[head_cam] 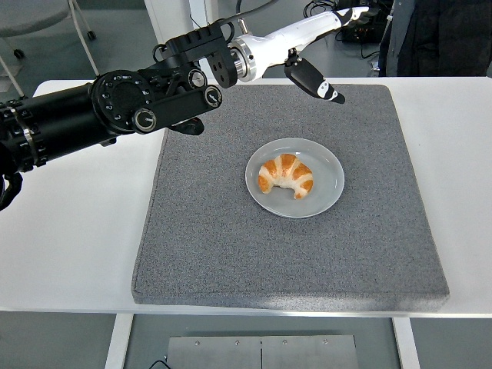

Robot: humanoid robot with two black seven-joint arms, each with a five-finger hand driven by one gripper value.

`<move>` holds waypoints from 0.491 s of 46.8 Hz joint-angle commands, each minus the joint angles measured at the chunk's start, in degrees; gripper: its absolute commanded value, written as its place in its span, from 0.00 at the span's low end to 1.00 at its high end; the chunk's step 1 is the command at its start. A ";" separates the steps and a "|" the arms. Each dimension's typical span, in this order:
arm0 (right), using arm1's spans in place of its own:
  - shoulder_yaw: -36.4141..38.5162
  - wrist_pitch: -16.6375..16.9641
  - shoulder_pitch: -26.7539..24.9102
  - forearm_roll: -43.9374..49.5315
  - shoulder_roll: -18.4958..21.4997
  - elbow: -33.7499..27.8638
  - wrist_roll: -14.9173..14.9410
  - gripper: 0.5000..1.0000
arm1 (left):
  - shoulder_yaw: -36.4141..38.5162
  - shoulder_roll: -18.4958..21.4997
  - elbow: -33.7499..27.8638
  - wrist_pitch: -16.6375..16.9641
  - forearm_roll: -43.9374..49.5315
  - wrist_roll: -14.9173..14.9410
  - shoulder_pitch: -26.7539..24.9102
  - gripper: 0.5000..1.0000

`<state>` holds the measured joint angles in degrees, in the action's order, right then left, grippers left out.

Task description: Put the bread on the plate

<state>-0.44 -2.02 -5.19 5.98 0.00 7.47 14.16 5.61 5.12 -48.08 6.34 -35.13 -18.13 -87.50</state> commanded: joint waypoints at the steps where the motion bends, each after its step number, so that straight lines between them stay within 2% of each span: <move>1: 0.00 0.00 -0.08 0.00 0.00 0.00 -0.01 1.00 | -1.22 0.59 2.54 0.25 0.76 -0.15 0.31 0.99; 12: 0.00 0.00 -0.08 0.00 0.00 0.00 -0.01 1.00 | -4.12 -0.11 12.30 -0.02 3.83 -0.24 3.65 0.99; 17: 0.00 0.00 -0.08 0.00 0.00 0.00 -0.01 1.00 | -6.40 -2.13 18.45 -0.37 8.66 -0.24 5.58 0.99; 23: 0.00 0.00 0.00 0.00 0.00 0.00 -0.01 1.00 | -8.60 -4.86 23.81 -2.56 15.87 -0.15 7.08 0.99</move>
<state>-0.44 -2.02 -5.20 5.97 0.00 7.47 14.12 -2.11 1.36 -27.02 4.70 -22.46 -18.33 -81.25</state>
